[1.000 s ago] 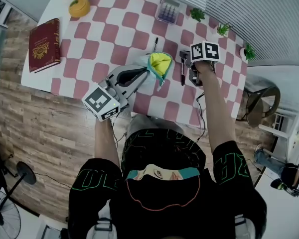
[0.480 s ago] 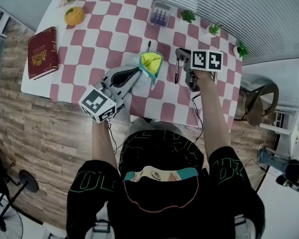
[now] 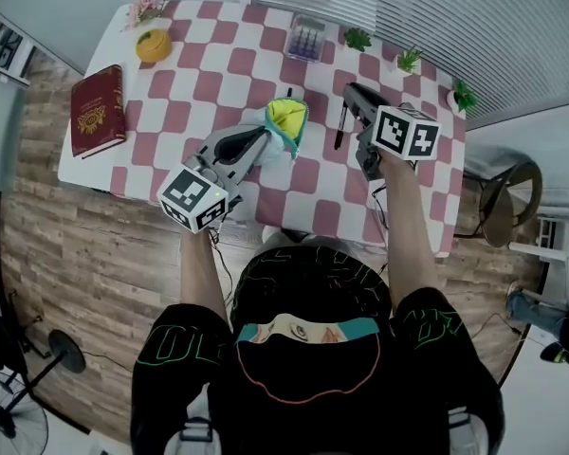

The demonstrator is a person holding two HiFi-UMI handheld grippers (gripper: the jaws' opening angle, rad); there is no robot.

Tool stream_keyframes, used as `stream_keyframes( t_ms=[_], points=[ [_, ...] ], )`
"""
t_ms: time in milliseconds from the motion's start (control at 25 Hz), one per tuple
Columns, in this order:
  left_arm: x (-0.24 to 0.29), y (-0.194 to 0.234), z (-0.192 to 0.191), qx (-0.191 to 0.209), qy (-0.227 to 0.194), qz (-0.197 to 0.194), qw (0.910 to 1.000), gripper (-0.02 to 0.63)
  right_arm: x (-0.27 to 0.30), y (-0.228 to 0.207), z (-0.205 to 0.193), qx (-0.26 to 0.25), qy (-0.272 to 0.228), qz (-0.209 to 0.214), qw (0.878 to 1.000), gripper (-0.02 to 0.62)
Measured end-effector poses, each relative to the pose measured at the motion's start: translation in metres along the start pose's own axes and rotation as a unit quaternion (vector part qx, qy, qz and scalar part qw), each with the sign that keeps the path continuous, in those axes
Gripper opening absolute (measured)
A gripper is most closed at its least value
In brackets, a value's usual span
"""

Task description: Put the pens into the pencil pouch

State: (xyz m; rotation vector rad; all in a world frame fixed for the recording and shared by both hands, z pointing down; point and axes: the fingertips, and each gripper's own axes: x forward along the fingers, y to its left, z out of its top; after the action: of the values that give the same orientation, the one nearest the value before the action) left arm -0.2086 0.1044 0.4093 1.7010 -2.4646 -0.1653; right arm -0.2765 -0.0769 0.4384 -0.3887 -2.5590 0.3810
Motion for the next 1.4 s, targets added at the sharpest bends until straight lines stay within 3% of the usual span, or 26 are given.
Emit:
stream_keyframes(
  t_ms=[400, 720, 1400],
  points=[
    [-0.006, 0.002, 0.007, 0.015, 0.009, 0.019, 0.9997, 0.002, -0.034, 0.039, 0.054, -0.038, -0.111, 0.024, 0.993, 0.057],
    [-0.008, 0.001, 0.002, 0.03, 0.028, 0.031, 0.9987, 0.002, -0.055, 0.08, 0.093, -0.056, -0.188, 0.064, 0.978, 0.057],
    [0.006, -0.006, 0.011, 0.055, 0.037, 0.032, 0.9973, 0.002, -0.05, 0.137, 0.12, -0.045, -0.24, 0.132, 0.961, 0.057]
  ],
)
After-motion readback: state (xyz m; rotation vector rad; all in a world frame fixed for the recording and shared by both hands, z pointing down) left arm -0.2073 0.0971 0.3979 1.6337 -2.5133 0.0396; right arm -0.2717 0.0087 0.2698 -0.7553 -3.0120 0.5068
